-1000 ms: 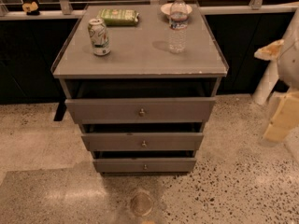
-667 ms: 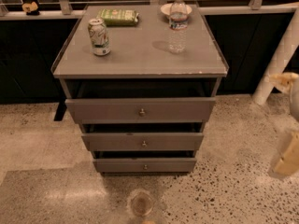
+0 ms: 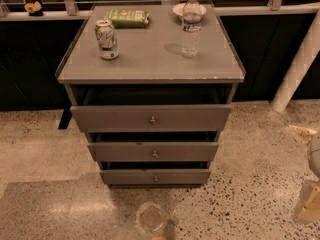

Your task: Open top drawer

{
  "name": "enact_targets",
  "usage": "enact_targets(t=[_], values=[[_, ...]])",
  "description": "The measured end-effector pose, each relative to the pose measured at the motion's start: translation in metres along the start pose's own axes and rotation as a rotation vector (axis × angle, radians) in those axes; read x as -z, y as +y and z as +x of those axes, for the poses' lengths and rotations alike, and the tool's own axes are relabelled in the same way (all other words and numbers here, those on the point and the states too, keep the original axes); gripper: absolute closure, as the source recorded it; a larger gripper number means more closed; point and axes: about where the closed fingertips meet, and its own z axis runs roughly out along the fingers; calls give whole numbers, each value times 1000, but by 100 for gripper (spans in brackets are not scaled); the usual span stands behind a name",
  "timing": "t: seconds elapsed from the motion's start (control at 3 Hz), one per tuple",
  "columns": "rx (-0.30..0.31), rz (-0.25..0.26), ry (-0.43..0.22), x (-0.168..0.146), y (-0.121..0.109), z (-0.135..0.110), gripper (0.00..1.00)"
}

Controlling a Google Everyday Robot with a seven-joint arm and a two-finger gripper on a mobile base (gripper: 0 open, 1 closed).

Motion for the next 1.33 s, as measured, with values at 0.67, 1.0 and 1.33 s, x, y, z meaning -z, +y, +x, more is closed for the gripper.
enact_targets(t=[0.67, 1.0, 1.33], values=[[33, -29, 9, -14, 6, -4, 0], [141, -73, 17, -49, 21, -25, 0], [266, -103, 6, -91, 29, -56, 0]])
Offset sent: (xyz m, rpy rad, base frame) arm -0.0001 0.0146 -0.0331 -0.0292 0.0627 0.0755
